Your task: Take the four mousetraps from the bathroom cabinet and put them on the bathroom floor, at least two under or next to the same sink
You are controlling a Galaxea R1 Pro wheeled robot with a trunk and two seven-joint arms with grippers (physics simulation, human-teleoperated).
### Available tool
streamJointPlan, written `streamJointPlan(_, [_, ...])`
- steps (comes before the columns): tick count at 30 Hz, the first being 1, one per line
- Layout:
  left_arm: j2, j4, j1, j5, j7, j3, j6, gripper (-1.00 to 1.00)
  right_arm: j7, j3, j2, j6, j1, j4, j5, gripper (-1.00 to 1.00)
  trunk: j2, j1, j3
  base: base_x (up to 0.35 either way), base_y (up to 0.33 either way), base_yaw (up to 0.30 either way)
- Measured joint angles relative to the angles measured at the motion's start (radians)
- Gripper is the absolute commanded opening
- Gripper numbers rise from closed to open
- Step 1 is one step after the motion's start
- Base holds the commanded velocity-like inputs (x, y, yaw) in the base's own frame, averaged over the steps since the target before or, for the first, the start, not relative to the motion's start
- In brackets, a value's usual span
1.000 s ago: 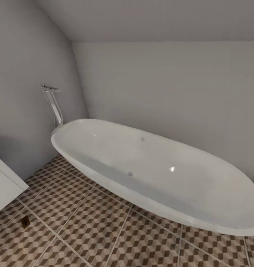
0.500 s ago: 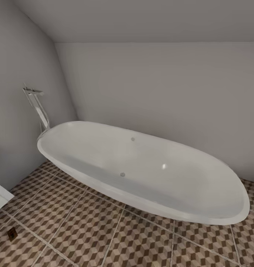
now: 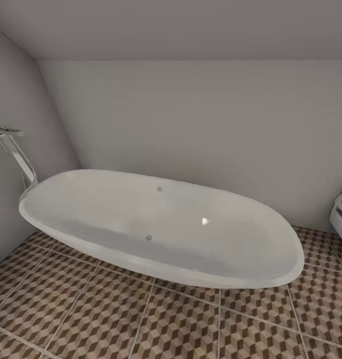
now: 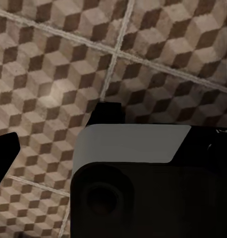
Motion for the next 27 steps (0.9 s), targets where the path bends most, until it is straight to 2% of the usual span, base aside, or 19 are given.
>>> streamJointPlan(27, [-0.001,0.000,0.000,0.000,0.000,0.000,-0.001,1.00,0.000,0.000,0.000,0.000,0.000,0.000,0.001,1.00,0.000,0.000,0.026,0.000,0.000,-0.261])
